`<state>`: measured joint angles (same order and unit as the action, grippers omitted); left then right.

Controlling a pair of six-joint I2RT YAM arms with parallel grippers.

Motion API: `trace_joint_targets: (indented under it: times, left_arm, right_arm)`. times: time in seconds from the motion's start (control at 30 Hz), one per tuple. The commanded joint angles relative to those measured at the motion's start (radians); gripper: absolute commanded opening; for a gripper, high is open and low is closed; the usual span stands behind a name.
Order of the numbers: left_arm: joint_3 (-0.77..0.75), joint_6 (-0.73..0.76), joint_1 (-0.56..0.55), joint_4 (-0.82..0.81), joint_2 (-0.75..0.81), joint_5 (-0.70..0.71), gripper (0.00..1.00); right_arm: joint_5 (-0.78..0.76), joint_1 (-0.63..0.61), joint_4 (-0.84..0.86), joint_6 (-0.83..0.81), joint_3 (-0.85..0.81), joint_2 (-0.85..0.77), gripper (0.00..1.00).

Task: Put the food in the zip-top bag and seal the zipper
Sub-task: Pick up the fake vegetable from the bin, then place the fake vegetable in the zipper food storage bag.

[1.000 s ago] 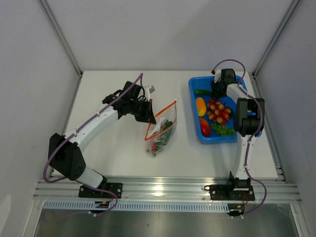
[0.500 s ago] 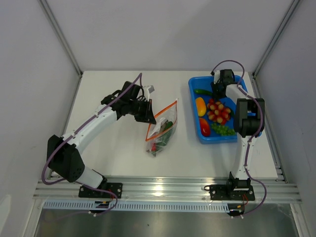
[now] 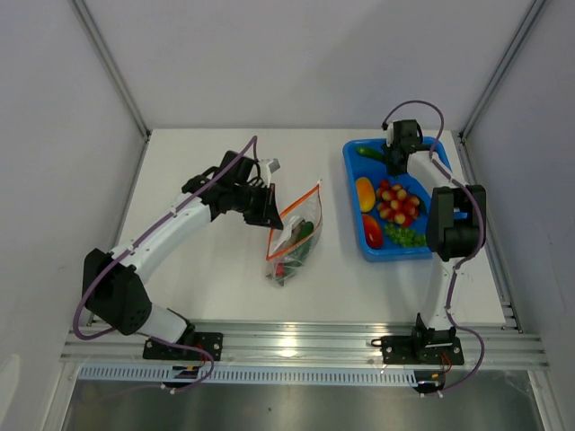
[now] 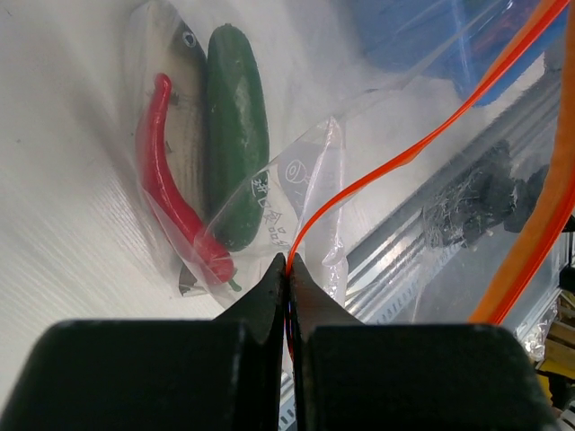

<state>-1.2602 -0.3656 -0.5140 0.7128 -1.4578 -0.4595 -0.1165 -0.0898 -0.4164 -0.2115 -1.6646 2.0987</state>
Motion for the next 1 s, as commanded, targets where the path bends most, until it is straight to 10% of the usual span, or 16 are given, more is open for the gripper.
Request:
trace_joint_targets:
  times: [0.0, 0.6, 0.97]
  left_arm:
    - [0.001, -0.007, 0.003, -0.004, 0.045, -0.034, 0.01]
    - [-0.034, 0.007, 0.003, 0.010, 0.059, -0.079, 0.01]
    - [-0.057, -0.002, 0.003, -0.002, 0.109, -0.085, 0.01]
  right_arm:
    - [-0.017, -0.010, -0.004, 0.050, 0.011, -0.112, 0.00]
    - [-0.003, -0.263, -0.339, 0.214, 0.074, -0.468, 0.00]
    - [0.714, -0.277, -0.538, 0.630, -0.011, -0.586, 0.00]
